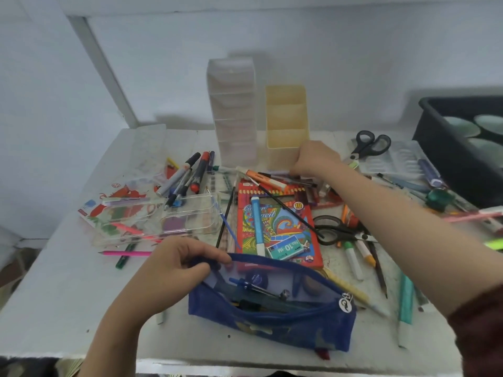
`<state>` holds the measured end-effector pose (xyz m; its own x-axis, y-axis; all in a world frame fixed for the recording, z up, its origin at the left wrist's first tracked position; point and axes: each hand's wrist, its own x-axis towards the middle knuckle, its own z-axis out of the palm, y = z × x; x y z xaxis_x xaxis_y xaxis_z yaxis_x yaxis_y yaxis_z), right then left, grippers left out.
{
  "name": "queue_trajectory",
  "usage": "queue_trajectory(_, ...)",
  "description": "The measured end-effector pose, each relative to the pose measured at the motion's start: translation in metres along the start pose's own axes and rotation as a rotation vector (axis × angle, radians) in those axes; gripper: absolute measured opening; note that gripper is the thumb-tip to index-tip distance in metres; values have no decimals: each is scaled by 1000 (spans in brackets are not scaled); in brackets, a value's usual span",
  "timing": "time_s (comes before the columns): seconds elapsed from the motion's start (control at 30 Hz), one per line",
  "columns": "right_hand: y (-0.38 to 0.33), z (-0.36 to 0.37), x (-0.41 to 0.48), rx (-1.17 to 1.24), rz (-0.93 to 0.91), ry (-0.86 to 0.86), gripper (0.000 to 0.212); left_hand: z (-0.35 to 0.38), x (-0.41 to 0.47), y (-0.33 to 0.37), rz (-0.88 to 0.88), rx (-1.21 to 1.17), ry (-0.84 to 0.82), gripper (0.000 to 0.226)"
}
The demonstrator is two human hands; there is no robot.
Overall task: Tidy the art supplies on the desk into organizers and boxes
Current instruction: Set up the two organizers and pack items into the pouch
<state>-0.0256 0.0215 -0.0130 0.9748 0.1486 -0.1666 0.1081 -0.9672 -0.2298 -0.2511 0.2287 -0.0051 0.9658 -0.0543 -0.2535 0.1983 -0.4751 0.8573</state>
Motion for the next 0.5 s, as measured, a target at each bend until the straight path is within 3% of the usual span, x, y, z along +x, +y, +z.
queue_trajectory(0.4, -1, 0, 8, -22, 52, -73, 26, -1, 1, -7, -5, -7, -12, 61)
queue_trajectory(0.5, 1, -1, 4, 3, 34, 16, 13, -2, 0, -7, 20, -16, -31, 60)
